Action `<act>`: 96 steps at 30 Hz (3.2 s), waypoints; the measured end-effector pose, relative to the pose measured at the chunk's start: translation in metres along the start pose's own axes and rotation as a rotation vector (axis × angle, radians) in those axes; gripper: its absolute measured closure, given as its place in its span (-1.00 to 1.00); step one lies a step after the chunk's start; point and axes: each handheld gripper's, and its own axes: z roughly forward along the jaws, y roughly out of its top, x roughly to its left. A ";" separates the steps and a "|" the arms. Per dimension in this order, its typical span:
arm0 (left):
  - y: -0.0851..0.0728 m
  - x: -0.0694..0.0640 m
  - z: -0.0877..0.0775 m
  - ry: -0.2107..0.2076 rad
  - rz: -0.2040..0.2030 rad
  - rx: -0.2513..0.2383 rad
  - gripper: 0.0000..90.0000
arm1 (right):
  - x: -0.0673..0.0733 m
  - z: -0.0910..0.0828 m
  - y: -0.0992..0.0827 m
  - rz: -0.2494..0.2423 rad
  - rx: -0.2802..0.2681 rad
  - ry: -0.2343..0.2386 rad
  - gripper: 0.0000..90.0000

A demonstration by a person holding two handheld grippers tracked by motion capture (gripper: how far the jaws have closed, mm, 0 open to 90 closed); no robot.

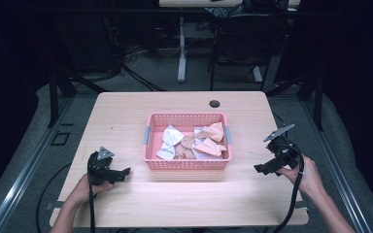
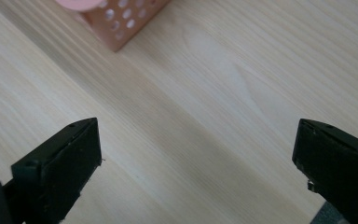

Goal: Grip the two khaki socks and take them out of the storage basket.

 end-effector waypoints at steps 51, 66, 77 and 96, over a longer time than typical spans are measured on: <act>0.000 0.000 0.000 -0.003 0.000 -0.001 -1.00 | 0.056 0.047 0.140 -0.112 -0.022 0.102 -0.66; 0.000 0.000 0.000 -0.003 0.000 -0.001 -1.00 | 0.066 0.096 0.147 -0.099 0.125 0.067 -0.45; 0.000 0.000 0.000 -0.003 0.001 0.000 -1.00 | 0.064 0.118 0.149 -0.050 0.184 0.062 0.16; 0.000 0.000 0.000 -0.002 0.000 -0.001 -1.00 | 0.068 0.071 0.148 -0.083 0.029 0.140 0.92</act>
